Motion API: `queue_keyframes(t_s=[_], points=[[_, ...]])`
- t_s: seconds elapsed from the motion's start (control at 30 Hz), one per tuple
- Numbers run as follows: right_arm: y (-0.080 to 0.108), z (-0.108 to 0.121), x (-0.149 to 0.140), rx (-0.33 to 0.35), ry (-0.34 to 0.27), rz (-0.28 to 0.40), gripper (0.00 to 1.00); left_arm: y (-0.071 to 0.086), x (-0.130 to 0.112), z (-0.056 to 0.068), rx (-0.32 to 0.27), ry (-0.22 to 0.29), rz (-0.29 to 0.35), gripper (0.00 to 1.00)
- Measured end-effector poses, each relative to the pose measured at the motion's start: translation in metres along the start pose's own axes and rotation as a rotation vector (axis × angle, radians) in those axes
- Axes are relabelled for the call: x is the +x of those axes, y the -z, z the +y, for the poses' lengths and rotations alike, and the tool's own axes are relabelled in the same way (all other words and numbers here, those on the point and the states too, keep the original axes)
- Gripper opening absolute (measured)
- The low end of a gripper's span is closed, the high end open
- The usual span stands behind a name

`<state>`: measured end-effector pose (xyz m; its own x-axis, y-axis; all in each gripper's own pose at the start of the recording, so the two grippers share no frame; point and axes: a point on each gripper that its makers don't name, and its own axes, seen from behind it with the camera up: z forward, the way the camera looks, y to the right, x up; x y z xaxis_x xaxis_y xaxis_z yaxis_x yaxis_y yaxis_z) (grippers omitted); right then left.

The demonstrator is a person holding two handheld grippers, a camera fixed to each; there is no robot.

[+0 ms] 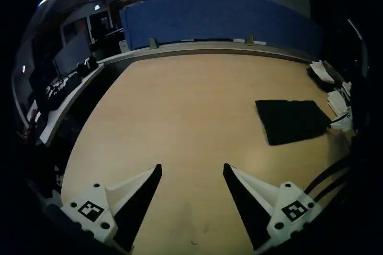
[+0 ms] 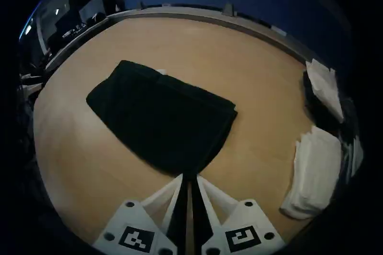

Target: Fold towel

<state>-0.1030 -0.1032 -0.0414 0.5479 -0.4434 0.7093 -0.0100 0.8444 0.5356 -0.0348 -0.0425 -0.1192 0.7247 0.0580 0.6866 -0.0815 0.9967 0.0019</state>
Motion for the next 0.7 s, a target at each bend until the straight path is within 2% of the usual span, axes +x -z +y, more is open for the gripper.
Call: queue_keyframes(t_s=[0.43, 0.7], points=[[0.015, -0.023, 0.08, 0.021, 0.107, 0.091, 0.05, 0.004, 0.009, -0.009, -0.002, 0.017, 0.024, 0.95], [0.013, -0.042, 0.116, 0.04, 0.166, 0.117, 0.04, 0.007, 0.011, -0.017, -0.001, 0.039, 0.037, 0.95]])
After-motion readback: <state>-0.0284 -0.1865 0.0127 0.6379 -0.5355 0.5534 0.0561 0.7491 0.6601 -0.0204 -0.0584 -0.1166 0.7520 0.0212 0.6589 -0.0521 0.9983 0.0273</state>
